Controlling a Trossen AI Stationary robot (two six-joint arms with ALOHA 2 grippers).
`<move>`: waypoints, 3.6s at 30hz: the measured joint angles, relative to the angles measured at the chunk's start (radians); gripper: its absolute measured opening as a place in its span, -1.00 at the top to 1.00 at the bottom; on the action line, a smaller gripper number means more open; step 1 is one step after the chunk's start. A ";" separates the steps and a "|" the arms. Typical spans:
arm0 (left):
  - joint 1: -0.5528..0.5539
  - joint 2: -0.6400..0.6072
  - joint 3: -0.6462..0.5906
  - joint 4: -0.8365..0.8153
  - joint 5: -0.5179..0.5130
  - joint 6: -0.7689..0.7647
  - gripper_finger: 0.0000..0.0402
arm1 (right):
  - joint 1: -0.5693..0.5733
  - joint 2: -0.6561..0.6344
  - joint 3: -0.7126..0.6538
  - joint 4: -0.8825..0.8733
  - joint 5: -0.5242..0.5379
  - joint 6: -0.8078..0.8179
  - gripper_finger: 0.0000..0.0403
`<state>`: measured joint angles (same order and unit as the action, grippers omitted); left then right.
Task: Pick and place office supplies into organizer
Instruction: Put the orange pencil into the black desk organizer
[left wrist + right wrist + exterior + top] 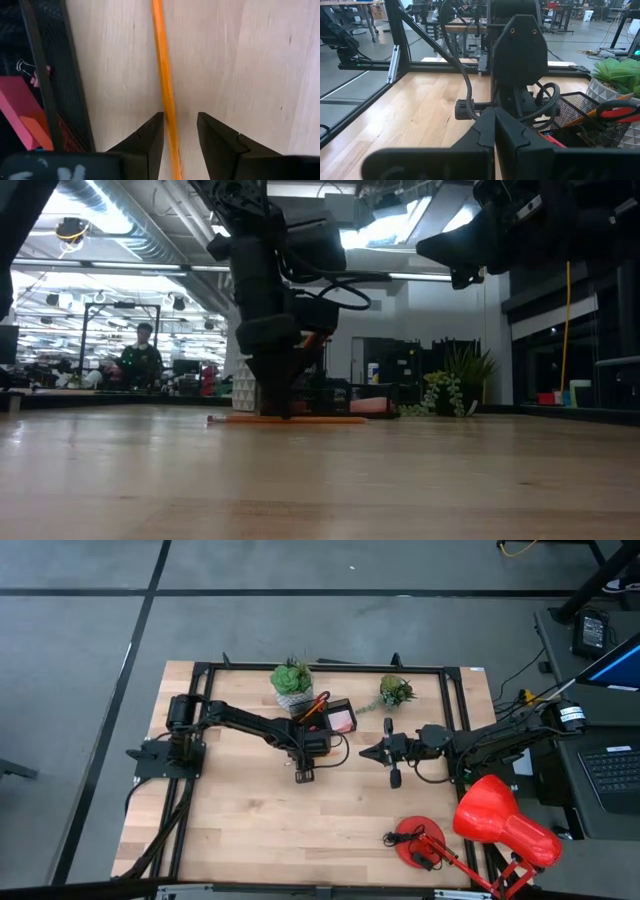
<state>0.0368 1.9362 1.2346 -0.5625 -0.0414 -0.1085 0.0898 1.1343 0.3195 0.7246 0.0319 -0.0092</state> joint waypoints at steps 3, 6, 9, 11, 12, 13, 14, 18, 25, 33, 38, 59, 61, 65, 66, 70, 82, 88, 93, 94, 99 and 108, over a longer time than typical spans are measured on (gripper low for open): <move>0.006 0.000 0.000 -0.008 0.000 -0.008 0.43 | 0.000 0.000 0.000 0.000 0.000 0.000 0.96; 0.012 0.000 -0.005 -0.010 -0.001 -0.016 0.43 | 0.000 0.000 0.000 0.000 0.000 0.000 0.96; 0.018 -0.001 -0.026 -0.004 0.000 -0.046 0.43 | 0.000 0.000 0.000 0.000 0.000 0.000 0.96; 0.022 -0.005 -0.043 0.004 0.009 -0.050 0.43 | 0.000 0.000 0.000 0.000 0.000 0.000 0.96; 0.024 -0.006 -0.048 0.007 0.011 -0.050 0.43 | 0.000 0.000 0.000 0.000 0.000 0.000 0.96; 0.024 -0.006 -0.051 0.008 0.012 -0.051 0.43 | 0.000 0.000 0.000 0.000 0.000 0.000 0.96; 0.024 -0.006 -0.053 0.009 0.012 -0.055 0.43 | 0.000 0.000 0.000 0.000 0.000 0.000 0.96; 0.022 -0.006 -0.055 0.030 0.016 -0.060 0.44 | 0.000 0.000 0.000 0.000 0.000 0.000 0.96; 0.023 -0.005 -0.056 0.034 0.020 -0.062 0.62 | 0.000 0.000 0.000 0.000 0.000 0.000 0.96; 0.023 -0.003 -0.057 0.019 0.029 -0.062 0.88 | 0.000 0.000 0.000 0.000 0.000 0.000 0.96; 0.023 -0.002 -0.054 -0.028 0.036 -0.062 0.90 | 0.000 0.000 0.000 -0.001 0.000 -0.003 0.96; -0.012 -0.144 -0.065 -0.138 0.023 0.009 0.92 | 0.000 0.000 0.000 -0.004 0.000 -0.005 0.96; -0.015 -0.175 -0.064 -0.134 0.022 0.016 0.92 | 0.000 0.000 0.000 -0.005 0.000 -0.007 0.96; -0.018 -0.233 -0.063 -0.130 0.005 0.051 0.92 | 0.000 0.000 0.000 -0.005 0.000 -0.007 0.96; -0.017 -0.251 -0.063 -0.128 -0.005 0.060 0.93 | 0.000 0.000 0.000 -0.005 0.000 -0.007 0.96; -0.013 -0.333 -0.061 -0.124 -0.050 0.088 0.93 | 0.000 0.000 0.000 -0.005 0.000 -0.007 0.96; 0.082 -0.582 -0.106 0.099 -0.065 0.248 0.94 | 0.000 0.000 0.000 -0.003 0.000 -0.011 0.96; 0.192 -0.659 -0.254 0.271 -0.027 0.228 1.00 | 0.001 0.000 0.000 -0.003 0.000 -0.013 0.96; 0.265 -0.681 -0.400 0.494 0.013 0.210 0.99 | 0.001 0.000 0.000 -0.003 0.000 -0.023 0.96; 0.278 -0.681 -0.418 0.507 0.014 0.205 0.99 | 0.001 0.000 0.000 -0.003 0.000 -0.021 0.96; 0.306 -0.681 -0.444 0.465 0.023 0.160 0.99 | 0.001 0.000 0.000 -0.003 0.000 -0.023 0.96; 0.237 -0.686 -0.445 0.442 0.087 0.156 0.99 | 0.001 0.000 0.000 -0.006 0.000 -0.022 0.96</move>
<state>0.2735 1.2507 0.7895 -0.1207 0.0452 0.0475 0.0910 1.1339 0.3191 0.7184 0.0319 -0.0313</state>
